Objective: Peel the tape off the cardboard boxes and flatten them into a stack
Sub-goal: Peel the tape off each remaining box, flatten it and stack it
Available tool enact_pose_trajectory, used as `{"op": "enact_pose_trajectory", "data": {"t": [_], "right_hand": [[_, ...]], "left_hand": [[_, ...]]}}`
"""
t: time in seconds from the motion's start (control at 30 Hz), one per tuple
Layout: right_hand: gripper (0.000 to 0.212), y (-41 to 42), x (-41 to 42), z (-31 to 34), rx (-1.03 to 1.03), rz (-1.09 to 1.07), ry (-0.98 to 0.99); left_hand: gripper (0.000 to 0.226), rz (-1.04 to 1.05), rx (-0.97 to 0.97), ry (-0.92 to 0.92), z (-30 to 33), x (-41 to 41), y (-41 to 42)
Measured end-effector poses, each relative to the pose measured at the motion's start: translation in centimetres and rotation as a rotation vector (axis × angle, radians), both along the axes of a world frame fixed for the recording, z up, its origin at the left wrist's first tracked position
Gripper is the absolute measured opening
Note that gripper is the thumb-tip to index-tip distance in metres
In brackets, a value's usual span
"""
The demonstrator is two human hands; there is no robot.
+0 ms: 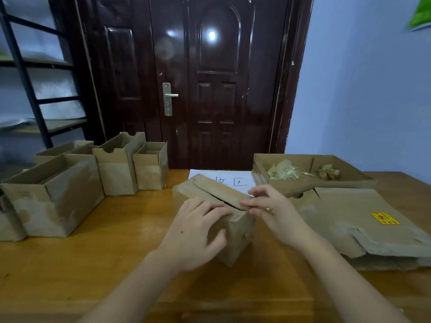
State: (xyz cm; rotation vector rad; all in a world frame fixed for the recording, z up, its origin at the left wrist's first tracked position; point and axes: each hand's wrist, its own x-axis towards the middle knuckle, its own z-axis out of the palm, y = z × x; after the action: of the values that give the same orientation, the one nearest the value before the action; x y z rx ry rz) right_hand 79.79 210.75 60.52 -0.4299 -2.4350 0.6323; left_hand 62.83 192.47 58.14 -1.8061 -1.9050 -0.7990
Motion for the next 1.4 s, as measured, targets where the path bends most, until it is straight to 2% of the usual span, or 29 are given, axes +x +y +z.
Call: {"op": "enact_pose_trajectory", "data": {"t": [0.1,0.17,0.23,0.3,0.33,0.47,0.57,0.67,0.8,0.9,1.2,1.4], "right_hand": [[0.030,0.2,0.4,0.0,0.054,-0.047,0.014],[0.030,0.3,0.7,-0.1,-0.094,0.022,-0.059],[0.054,0.3,1.0,0.0,-0.269,0.111,-0.106],[0.076,0.4,1.2,0.0,-0.273,0.145,-0.154],[0.076,0.4,1.2,0.1,-0.241,0.149,-0.181],[0.064,0.6,1.6,0.8,-0.197,0.113,-0.226],[0.070,0.8,1.9,1.2,-0.134,0.071,-0.280],[0.069,0.5,1.6,1.2,-0.087,0.035,-0.338],[0.068,-0.2,0.6,1.5,0.050,-0.033,-0.422],[0.069,-0.4,-0.1,2.0,0.099,-0.034,-0.462],[0.091,-0.9,-0.9,2.3,0.113,-0.041,-0.389],[0.077,-1.1,-0.9,2.1,0.207,-0.065,-0.219]], "left_hand": [[0.030,-0.027,-0.005,0.069,0.6,0.2,-0.2],[0.026,-0.025,0.003,0.091,1.2,0.6,0.1],[0.018,-0.031,0.020,0.089,1.8,1.6,0.6],[0.015,-0.029,0.018,0.113,2.3,3.0,1.3],[0.016,-0.026,-0.004,0.114,2.6,3.5,1.7],[0.034,0.057,-0.148,-0.038,4.4,1.8,1.5],[0.065,0.199,-0.291,-0.026,4.7,-1.6,0.5],[0.090,0.203,-0.460,-0.094,3.9,-3.6,-0.1],[0.103,0.183,-0.499,-0.110,3.4,-4.7,0.5],[0.100,0.151,-0.532,-0.104,3.9,-5.4,0.8],[0.092,0.111,-0.463,-0.037,4.6,-6.3,0.8],[0.087,0.123,-0.344,0.151,5.5,-5.0,0.3]]}}
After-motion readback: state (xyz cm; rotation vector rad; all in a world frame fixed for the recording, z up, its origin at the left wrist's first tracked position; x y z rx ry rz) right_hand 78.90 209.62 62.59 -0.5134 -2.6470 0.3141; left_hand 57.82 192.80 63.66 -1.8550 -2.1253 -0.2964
